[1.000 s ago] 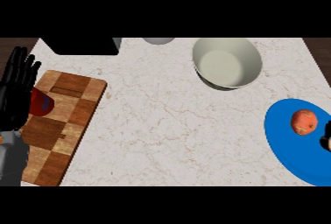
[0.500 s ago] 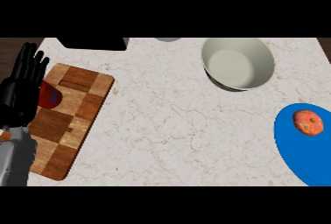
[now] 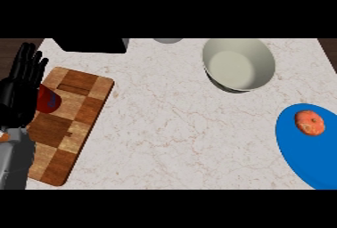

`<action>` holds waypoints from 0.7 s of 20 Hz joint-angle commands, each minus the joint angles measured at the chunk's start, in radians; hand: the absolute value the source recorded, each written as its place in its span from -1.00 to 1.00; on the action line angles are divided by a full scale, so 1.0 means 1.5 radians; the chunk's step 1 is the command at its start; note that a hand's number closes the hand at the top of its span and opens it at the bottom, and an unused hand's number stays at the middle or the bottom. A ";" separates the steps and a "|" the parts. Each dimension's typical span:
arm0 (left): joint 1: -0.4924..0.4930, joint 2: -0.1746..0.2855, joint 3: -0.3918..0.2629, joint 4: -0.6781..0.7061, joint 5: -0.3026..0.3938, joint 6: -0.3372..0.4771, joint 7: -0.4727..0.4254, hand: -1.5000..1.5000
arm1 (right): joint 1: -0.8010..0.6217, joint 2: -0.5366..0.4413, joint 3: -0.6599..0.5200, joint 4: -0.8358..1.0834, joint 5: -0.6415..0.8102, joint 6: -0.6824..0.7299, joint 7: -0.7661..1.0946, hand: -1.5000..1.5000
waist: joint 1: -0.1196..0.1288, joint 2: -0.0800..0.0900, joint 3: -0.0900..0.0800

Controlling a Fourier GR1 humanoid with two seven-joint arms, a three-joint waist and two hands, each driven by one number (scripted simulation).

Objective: Pick the cupcake from the plate and place it in the bowl

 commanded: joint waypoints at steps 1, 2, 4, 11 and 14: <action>0.025 0.004 0.015 -0.007 0.012 -0.007 -0.002 0.00 | -0.050 -0.028 -0.028 -0.004 -0.035 0.052 -0.066 1.00 | -0.008 -0.006 -0.002; -0.024 0.014 0.014 0.021 0.005 -0.005 0.003 0.00 | -0.057 -0.045 -0.031 -0.001 -0.034 0.042 -0.086 1.00 | -0.009 -0.001 -0.001; 0.006 -0.018 -0.009 -0.007 -0.007 0.013 0.003 0.00 | -0.090 -0.021 -0.042 -0.005 -0.050 0.049 -0.081 1.00 | -0.003 -0.003 -0.001; 0.015 0.003 0.011 0.012 0.000 -0.010 -0.023 0.00 | -0.216 -0.003 -0.047 -0.023 -0.094 0.260 -0.046 1.00 | -0.014 -0.010 -0.005; 0.050 -0.013 -0.002 0.003 -0.011 -0.007 -0.027 0.00 | -0.247 0.025 -0.039 -0.031 -0.101 0.277 -0.007 1.00 | -0.014 -0.010 -0.004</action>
